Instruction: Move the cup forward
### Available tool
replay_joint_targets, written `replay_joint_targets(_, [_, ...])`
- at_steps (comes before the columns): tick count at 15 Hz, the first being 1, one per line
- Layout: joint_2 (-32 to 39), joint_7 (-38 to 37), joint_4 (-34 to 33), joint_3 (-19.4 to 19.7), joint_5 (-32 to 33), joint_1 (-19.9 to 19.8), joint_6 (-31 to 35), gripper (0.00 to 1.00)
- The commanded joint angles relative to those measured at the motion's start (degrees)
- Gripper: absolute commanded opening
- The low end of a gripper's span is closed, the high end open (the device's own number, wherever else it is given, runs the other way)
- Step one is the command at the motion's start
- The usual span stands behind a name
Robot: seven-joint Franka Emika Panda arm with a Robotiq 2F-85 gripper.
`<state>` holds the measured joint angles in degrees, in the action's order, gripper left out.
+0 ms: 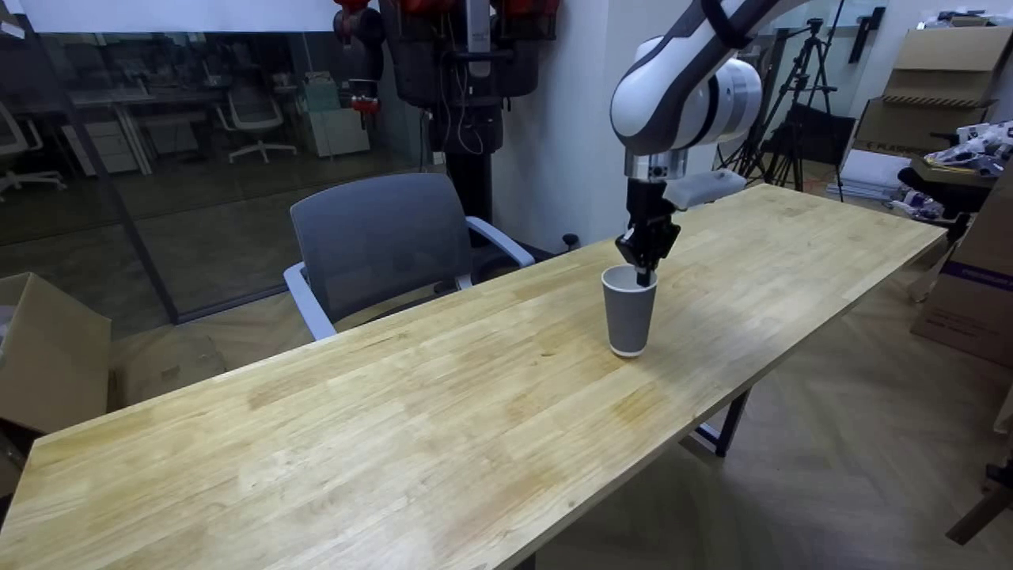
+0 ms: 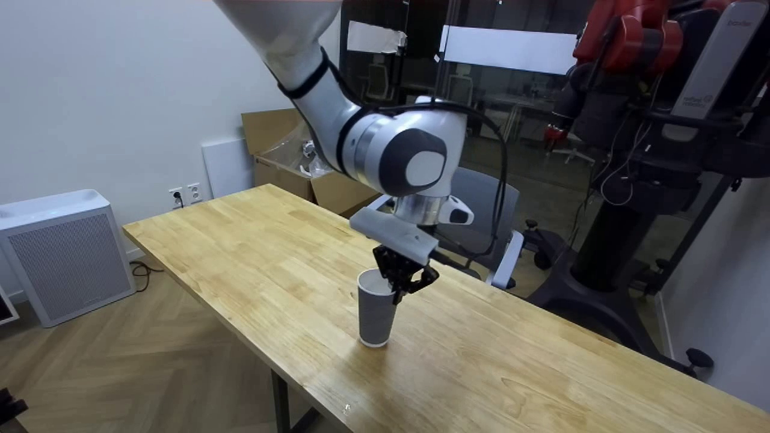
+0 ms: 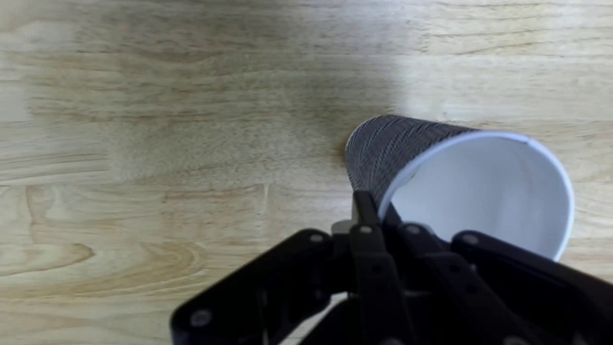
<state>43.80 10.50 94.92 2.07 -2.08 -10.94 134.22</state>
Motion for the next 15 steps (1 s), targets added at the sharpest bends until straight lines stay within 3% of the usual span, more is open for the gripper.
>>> replay_joint_targets(1, [-7.3, -4.2, 14.2, 0.1, -1.0, 1.9, 9.5, 0.01])
replay_joint_targets(4, [-11.5, -6.0, 23.2, 0.1, -1.6, 2.8, 17.7, 0.01])
replay_joint_targets(8, [-15.1, -6.3, 30.5, -1.5, -5.4, 1.7, 23.5, 0.01])
replay_joint_targets(9, [-15.8, -6.2, 31.8, -1.8, -6.3, 1.4, 24.2, 0.29])
replay_joint_targets(10, [-16.3, -5.8, 32.8, -2.2, -7.2, 1.1, 24.8, 0.29])
replay_joint_targets(15, [-18.2, -4.6, 35.2, -3.4, -10.7, -0.8, 25.2, 0.62])
